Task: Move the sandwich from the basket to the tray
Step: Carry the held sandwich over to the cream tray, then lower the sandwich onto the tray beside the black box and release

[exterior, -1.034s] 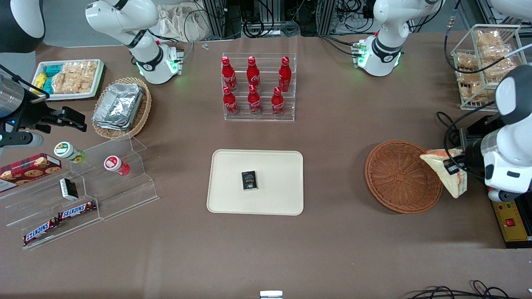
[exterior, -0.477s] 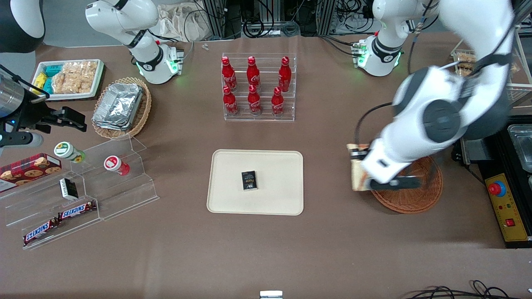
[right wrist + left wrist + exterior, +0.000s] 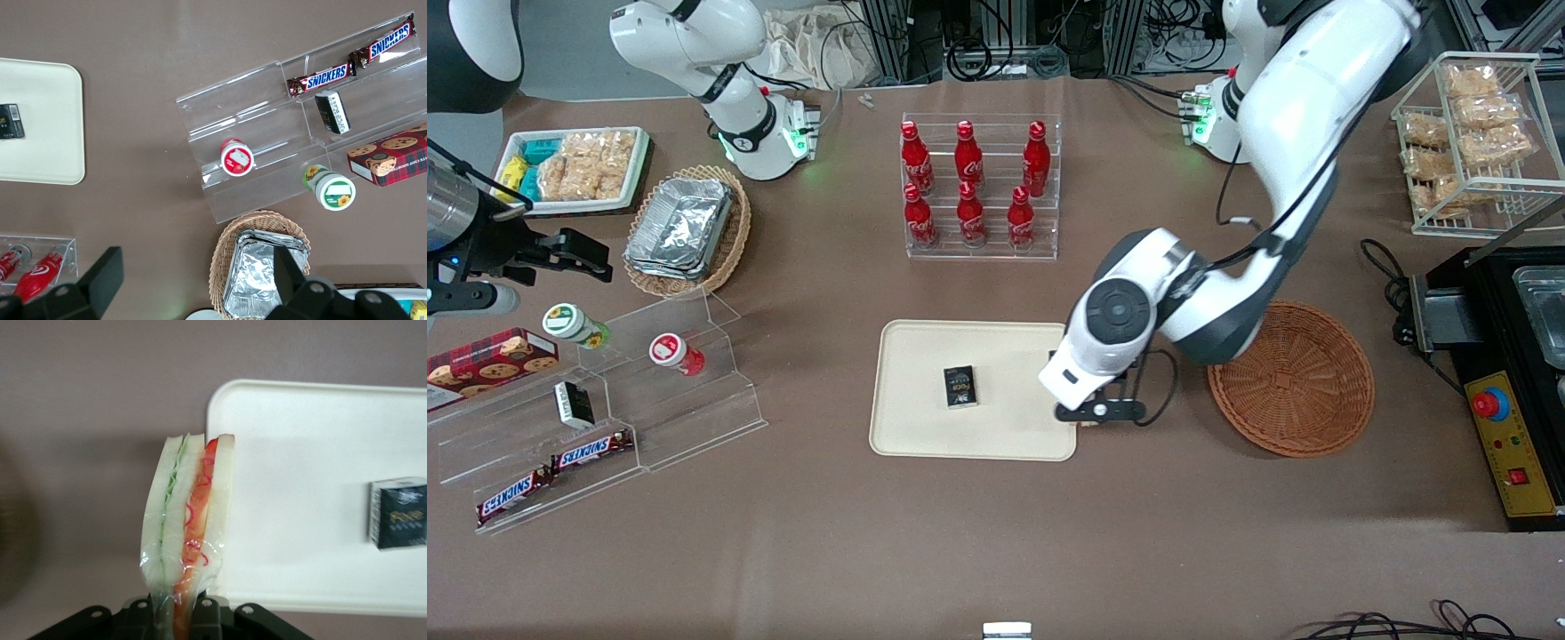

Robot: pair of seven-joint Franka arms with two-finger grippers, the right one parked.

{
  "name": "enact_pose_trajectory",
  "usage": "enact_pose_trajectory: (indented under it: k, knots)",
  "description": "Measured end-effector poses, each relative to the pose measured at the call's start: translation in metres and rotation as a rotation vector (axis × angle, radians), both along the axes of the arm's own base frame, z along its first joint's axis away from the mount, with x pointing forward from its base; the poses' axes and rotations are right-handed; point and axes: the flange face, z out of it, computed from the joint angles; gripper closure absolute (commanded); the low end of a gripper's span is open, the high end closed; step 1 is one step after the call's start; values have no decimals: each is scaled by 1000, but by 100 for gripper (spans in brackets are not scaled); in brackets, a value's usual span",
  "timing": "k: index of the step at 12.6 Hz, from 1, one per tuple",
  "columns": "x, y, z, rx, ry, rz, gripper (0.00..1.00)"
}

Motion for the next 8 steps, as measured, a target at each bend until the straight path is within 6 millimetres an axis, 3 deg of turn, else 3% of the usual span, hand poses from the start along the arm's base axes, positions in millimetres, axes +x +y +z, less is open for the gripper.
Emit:
enact_pose_trajectory:
  k: [3,4,5,6,8]
  knots:
    - [-19,-32,-46,-3,13,-19,100]
    - [-21,-37,-51,-14,9,-23,85]
    - [-21,-38,-55,-15,10,-23,33]
    - [-20,-37,-57,-14,9,-21,0]
    - [-14,-35,-54,-18,-2,-13,0]
